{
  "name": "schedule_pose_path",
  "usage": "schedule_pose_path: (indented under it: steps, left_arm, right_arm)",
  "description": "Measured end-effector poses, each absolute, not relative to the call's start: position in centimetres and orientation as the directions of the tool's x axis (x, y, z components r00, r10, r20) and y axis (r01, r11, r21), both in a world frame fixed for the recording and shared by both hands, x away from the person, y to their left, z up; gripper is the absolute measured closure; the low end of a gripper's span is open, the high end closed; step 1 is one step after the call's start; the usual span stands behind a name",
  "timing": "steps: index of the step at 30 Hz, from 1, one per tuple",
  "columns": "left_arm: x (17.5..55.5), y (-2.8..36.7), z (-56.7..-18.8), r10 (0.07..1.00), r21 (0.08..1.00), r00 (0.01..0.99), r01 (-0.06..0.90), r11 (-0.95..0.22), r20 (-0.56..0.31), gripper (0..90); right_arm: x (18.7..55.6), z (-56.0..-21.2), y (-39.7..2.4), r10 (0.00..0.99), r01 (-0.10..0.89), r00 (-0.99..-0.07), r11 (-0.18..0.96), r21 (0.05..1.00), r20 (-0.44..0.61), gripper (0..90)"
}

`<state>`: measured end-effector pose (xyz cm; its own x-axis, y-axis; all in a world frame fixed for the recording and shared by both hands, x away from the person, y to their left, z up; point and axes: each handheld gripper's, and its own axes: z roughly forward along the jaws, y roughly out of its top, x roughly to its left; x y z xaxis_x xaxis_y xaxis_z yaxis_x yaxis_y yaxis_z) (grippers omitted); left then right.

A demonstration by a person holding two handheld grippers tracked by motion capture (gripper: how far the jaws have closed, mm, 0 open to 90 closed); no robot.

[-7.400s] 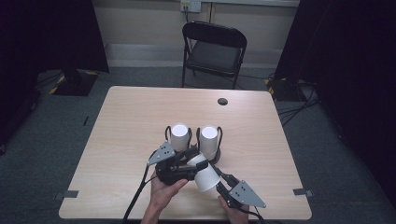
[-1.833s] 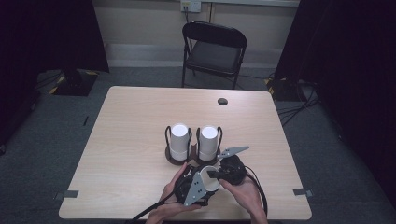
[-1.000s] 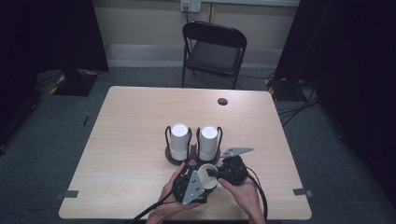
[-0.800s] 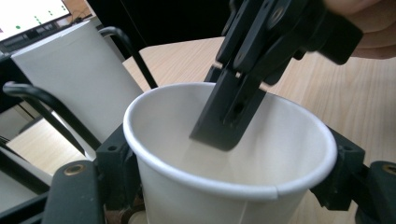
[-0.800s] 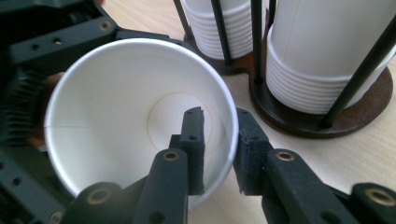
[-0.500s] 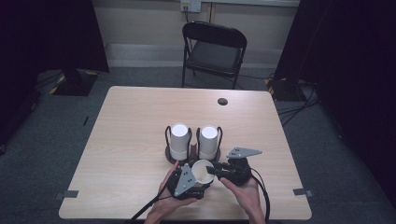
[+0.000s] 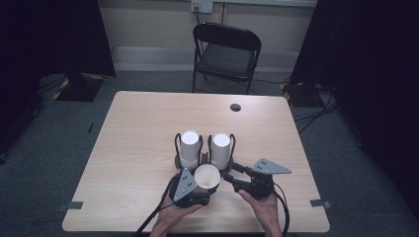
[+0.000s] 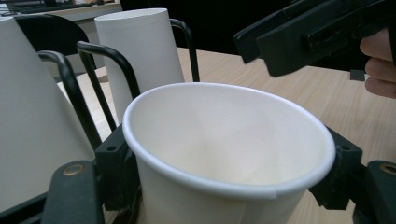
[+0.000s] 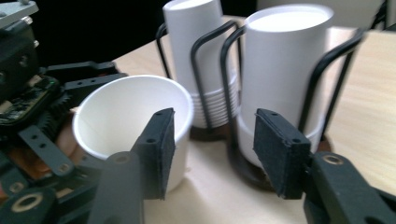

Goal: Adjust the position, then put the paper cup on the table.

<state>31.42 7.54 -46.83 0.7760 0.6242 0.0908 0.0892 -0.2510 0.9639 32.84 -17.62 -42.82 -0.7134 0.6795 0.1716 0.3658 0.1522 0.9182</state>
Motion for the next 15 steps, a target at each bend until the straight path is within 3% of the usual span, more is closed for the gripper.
schedule_pose_path:
  steps: [15]
  left_arm:
    - [31.5,9.7,-46.6,0.661,0.971,0.75,0.125,-0.202,0.041,24.9]
  right_arm:
    - [32.4,-45.0,-20.0,0.781,0.337,-0.594,0.026,0.941,0.191,33.3]
